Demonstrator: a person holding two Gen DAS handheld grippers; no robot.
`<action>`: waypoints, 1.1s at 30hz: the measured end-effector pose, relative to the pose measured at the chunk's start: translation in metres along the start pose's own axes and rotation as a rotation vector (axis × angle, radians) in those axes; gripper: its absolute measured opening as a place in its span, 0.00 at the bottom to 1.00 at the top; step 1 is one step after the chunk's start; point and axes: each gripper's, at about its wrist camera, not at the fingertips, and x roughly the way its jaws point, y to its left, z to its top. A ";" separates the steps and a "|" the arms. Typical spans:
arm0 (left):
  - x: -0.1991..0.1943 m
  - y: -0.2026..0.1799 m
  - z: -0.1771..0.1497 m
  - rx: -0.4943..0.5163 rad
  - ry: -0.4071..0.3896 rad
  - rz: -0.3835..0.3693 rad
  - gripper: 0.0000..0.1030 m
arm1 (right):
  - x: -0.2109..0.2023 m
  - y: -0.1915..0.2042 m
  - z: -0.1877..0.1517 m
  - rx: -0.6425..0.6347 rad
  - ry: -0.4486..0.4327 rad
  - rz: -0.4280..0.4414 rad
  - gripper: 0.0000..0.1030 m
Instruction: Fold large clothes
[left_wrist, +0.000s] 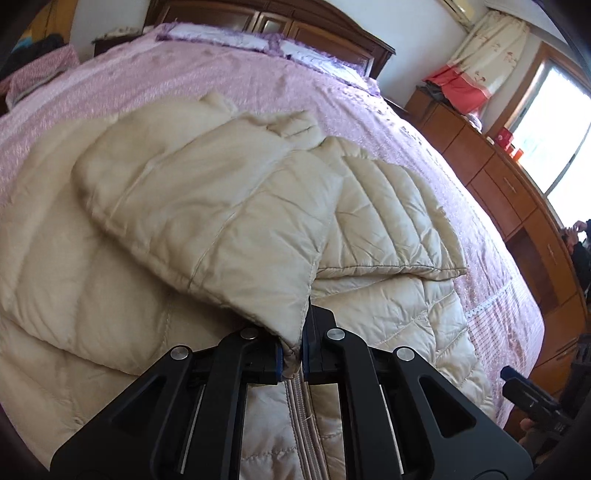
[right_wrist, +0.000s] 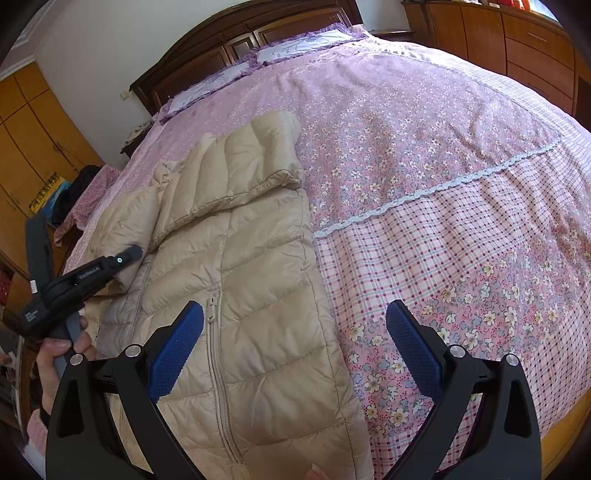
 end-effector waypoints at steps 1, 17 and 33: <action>0.000 0.000 -0.001 -0.006 0.003 -0.003 0.09 | 0.000 -0.001 0.000 0.002 0.001 0.000 0.93; -0.055 0.005 -0.020 -0.037 0.016 0.041 0.75 | 0.006 0.012 -0.003 -0.023 0.016 0.033 0.93; -0.106 0.092 -0.036 -0.109 0.018 0.323 0.75 | 0.034 0.134 0.016 -0.260 0.086 0.189 0.93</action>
